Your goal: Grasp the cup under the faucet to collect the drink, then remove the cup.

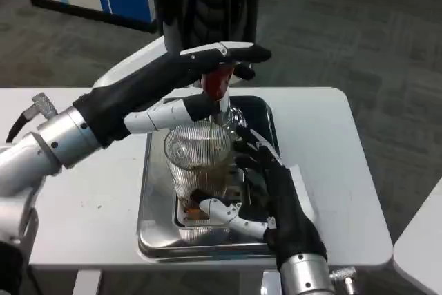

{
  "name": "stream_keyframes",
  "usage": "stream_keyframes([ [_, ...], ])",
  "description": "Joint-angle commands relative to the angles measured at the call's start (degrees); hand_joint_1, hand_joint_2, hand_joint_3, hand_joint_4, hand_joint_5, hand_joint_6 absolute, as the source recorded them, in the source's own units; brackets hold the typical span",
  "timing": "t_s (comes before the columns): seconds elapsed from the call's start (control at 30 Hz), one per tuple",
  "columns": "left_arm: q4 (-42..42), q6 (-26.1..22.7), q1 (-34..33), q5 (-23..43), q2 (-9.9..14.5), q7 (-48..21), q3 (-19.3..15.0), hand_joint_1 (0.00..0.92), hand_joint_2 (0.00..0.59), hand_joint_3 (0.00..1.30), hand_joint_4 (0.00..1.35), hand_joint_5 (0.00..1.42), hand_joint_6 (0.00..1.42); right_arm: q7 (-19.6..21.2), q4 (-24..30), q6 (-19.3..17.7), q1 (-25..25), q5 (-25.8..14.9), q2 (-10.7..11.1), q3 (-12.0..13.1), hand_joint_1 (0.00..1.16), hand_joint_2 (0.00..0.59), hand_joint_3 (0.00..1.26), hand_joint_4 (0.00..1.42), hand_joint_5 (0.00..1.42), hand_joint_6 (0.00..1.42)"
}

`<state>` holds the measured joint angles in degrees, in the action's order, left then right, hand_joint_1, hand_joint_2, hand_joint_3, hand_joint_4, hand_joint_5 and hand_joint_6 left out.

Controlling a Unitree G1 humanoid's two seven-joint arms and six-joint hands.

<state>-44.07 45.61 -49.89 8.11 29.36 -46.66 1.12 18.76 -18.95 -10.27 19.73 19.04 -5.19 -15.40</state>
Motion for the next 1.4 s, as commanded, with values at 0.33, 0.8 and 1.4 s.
stream_keyframes([
  [0.33,-3.16,0.79,-0.16,-3.77,0.67,-0.51,2.12,0.000,0.047,0.22,0.14,0.22,0.09,2.94,-7.09,-1.90,4.27,1.29,-3.49,-1.72,0.89,0.145,0.15,0.22,0.26,0.28],
  [0.8,-3.36,1.25,0.07,-4.50,1.20,0.13,2.06,0.000,0.048,0.22,0.14,0.22,0.08,6.39,-14.39,-3.22,9.10,1.24,-5.44,-1.91,0.89,0.145,0.14,0.23,0.26,0.27],
  [1.4,-2.70,1.34,0.78,-5.10,1.79,0.96,2.17,0.000,0.048,0.23,0.14,0.22,0.08,9.27,-18.21,-3.43,11.26,0.34,-6.73,-2.27,0.87,0.151,0.16,0.33,0.35,0.33],
])
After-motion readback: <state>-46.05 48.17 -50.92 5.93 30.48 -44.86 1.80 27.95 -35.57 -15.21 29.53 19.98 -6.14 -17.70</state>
